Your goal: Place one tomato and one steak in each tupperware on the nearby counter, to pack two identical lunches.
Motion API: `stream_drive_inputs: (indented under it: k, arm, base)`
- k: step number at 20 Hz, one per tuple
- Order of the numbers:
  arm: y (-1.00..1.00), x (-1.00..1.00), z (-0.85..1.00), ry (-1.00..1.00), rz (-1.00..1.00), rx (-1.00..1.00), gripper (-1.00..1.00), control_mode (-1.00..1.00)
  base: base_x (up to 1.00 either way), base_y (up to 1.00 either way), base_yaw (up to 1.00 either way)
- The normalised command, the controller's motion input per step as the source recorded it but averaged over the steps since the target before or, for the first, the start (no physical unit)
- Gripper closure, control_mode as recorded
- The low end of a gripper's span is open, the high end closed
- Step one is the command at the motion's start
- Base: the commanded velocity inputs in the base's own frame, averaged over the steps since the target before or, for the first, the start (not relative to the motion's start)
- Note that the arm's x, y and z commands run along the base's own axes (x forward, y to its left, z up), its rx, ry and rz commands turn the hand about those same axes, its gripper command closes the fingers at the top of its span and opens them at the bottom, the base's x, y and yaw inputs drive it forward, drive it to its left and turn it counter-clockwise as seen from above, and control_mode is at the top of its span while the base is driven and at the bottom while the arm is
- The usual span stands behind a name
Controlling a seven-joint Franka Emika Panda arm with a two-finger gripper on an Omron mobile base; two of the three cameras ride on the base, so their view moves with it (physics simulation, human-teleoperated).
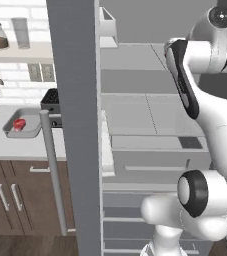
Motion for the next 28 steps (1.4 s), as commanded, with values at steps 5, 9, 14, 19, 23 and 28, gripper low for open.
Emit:
stream_drive_inputs:
  k: [5,9,14,19,23,28]
  arm:
    - [-0.22,0.54,-0.23,0.03,0.03,0.00,-1.00,-1.00]
    - [-0.07,0.62,-0.34,0.04,0.03,0.00,-1.00,-1.00]
    - [-0.14,0.68,-0.21,0.03,0.02,0.00,-1.00,-1.00]
    - [-0.28,0.64,-0.07,0.06,0.02,0.00,-1.00,-1.00]
    - [-0.11,0.68,-0.02,0.06,0.00,0.00,-1.00,-1.00]
    - [-0.04,0.62,0.00,0.03,0.00,0.00,-1.00,-1.00]
  base:
    - [0.00,0.00,0.00]
    - [0.00,0.00,0.00]
    - [0.00,0.00,0.00]
    - [0.00,0.00,0.00]
    - [0.00,0.00,0.00]
    - [0.00,0.00,0.00]
